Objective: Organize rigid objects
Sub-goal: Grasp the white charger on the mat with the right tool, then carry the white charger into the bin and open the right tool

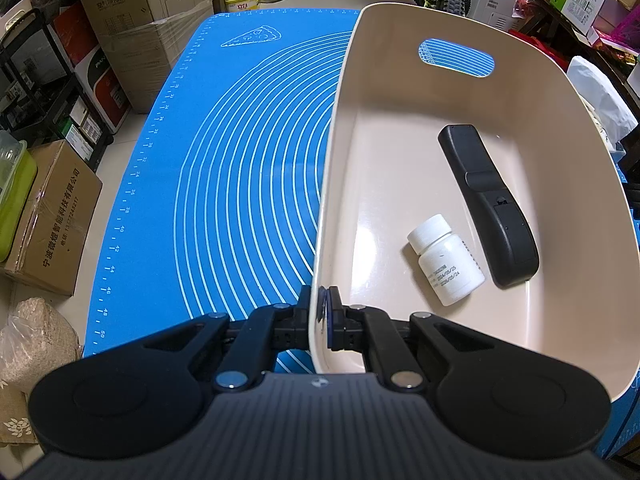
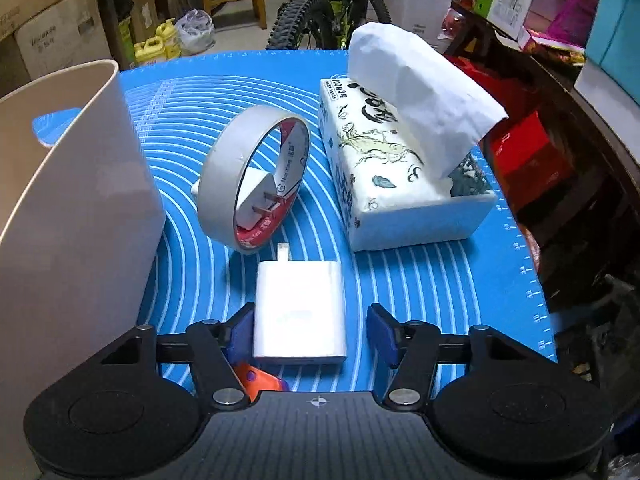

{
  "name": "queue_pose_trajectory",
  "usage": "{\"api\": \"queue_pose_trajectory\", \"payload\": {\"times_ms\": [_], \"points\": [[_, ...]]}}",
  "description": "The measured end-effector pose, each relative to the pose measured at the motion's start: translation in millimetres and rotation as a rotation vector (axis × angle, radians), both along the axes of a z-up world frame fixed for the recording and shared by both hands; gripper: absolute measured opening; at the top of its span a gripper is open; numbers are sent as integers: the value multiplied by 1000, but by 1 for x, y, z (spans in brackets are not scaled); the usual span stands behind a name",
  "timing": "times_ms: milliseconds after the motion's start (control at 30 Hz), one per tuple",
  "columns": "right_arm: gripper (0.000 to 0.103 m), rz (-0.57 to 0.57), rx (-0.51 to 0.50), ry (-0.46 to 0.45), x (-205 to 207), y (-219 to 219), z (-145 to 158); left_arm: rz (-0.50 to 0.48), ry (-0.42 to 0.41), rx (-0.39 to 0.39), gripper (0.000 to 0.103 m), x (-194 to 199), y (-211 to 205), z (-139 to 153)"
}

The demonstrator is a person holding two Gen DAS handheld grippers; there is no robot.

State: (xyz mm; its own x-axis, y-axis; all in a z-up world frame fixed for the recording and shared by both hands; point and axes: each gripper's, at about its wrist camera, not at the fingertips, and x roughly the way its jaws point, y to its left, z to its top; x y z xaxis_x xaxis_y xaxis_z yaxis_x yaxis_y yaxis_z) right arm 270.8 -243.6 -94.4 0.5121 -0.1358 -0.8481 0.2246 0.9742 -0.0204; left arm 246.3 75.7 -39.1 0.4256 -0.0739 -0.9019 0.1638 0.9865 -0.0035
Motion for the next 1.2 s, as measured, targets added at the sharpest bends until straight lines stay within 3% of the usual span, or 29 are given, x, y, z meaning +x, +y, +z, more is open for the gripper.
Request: {"api": "queue_pose_trajectory", "payload": {"times_ms": [67, 100, 400, 767, 967, 1200], "points": [[61, 8, 13, -7, 0, 1, 0, 0, 0, 0, 8, 0, 0, 0], [50, 17, 20, -9, 0, 1, 0, 0, 0, 0, 8, 0, 0, 0], [51, -19, -17, -50, -16, 6, 10, 0, 1, -5, 8, 1, 0, 0], [51, -25, -3, -153, -43, 1, 59, 0, 1, -5, 8, 1, 0, 0], [51, 84, 20, -243, -54, 27, 100, 1, 1, -6, 8, 1, 0, 0], [51, 261, 14, -335, -46, 87, 143, 3, 1, -6, 8, 0, -1, 0]]}}
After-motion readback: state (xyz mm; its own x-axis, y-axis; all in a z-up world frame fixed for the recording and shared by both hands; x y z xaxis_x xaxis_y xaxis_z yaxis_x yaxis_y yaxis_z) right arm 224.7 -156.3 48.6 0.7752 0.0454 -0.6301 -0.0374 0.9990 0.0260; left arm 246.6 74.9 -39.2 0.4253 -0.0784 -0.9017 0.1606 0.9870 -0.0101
